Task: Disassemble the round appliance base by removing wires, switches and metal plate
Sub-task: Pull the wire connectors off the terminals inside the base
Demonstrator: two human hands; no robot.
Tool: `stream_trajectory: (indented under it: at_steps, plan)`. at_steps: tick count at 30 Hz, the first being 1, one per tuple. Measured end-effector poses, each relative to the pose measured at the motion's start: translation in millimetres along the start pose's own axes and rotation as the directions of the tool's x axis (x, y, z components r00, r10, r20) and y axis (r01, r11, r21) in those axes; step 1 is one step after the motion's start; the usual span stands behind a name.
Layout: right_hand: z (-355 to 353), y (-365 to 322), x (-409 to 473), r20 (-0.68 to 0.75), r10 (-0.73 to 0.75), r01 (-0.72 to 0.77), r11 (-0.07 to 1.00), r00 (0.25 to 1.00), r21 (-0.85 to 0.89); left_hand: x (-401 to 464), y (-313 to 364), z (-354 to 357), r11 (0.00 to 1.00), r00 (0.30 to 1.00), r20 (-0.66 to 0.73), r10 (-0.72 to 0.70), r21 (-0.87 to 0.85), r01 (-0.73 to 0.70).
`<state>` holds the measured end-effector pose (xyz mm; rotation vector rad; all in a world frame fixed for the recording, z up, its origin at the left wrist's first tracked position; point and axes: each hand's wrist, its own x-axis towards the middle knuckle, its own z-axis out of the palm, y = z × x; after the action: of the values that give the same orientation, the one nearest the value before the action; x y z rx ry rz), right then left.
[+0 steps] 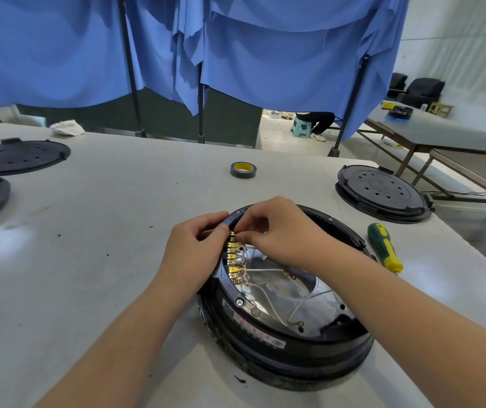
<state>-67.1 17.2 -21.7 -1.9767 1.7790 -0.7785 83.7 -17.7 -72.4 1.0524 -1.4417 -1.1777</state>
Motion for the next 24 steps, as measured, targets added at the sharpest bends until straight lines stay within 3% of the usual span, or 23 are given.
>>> stream_trajectory:
  at_steps: [5, 12, 19, 24]
  plan:
    - [-3, 3, -5, -0.013, -0.009, 0.010, 0.997, 1.000, 0.078, -1, 1, 0, 1.000, 1.000, 0.001, -0.009, -0.008, 0.009]
    - [-5, 3, -5, -0.121, -0.046, 0.052, 0.997, 0.992, 0.050, -4, 5, 0, 0.999, 1.000, 0.026, -0.007, -0.037, 0.008]
    - [-19, -1, -4, -0.197, -0.101, 0.078, 0.989, 0.975, -0.122, -4, 6, 0, 0.999, 0.999, 0.032, -0.016, -0.039, 0.017]
    - [-49, 9, 4, -0.279, -0.051, 0.009, 0.989, 0.959, -0.149, -5, 6, -1, 0.998, 0.998, 0.045, -0.033, -0.048, 0.035]
